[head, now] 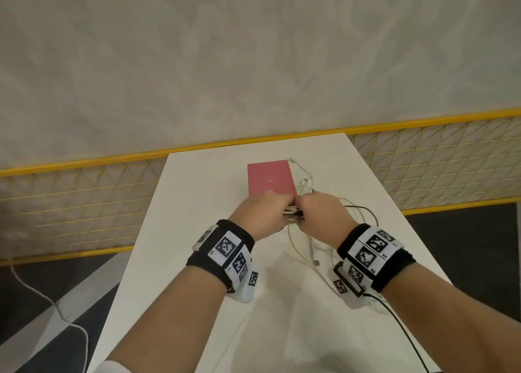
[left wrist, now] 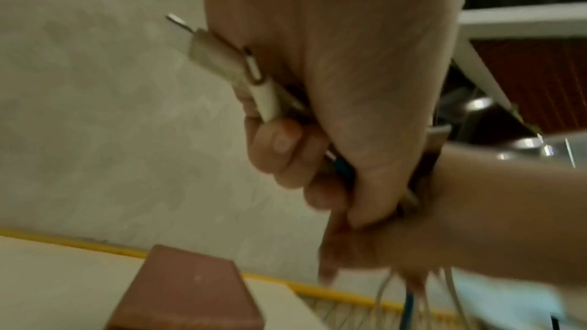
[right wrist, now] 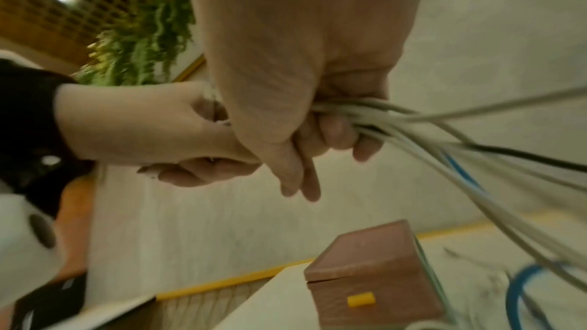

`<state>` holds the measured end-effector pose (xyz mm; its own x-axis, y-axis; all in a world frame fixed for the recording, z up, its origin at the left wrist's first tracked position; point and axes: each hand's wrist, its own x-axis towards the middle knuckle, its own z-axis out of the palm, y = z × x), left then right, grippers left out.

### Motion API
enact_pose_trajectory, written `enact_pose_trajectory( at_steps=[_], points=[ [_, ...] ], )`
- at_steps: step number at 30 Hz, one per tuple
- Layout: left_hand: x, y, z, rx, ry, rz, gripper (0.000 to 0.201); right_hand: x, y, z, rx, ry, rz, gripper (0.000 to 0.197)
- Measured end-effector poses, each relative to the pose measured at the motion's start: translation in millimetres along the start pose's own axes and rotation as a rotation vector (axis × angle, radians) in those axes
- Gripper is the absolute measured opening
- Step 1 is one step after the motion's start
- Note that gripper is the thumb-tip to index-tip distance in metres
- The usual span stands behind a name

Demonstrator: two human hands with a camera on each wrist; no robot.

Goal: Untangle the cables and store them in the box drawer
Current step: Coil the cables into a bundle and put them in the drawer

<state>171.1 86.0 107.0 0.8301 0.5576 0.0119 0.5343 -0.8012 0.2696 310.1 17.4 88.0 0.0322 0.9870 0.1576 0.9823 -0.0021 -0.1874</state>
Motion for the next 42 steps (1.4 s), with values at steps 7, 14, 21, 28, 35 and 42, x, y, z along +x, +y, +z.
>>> enact_pose_trajectory(
  at_steps=[7,14,21,28,35,42],
  points=[
    [-16,-14,-39,-0.667,0.114,-0.06,0.027,-6,13,2,0.627,0.045,0.314,0.024],
    [-2,6,-24,-0.495,0.317,0.005,0.034,1,-14,0,0.931,-0.011,0.314,0.037],
    [1,19,-22,-0.694,0.371,0.097,0.029,-2,-21,-10,1.023,-0.006,0.235,0.021],
    [1,28,-14,-0.719,0.485,0.126,0.036,-5,-23,-18,1.092,-0.059,0.243,0.018],
    [-4,30,-12,-0.376,0.387,0.134,0.048,-8,-28,-20,1.074,-0.14,0.219,0.028],
    [-2,28,0,-0.358,0.326,0.104,0.034,-10,-37,-21,1.014,-0.118,0.112,0.036]
  ],
)
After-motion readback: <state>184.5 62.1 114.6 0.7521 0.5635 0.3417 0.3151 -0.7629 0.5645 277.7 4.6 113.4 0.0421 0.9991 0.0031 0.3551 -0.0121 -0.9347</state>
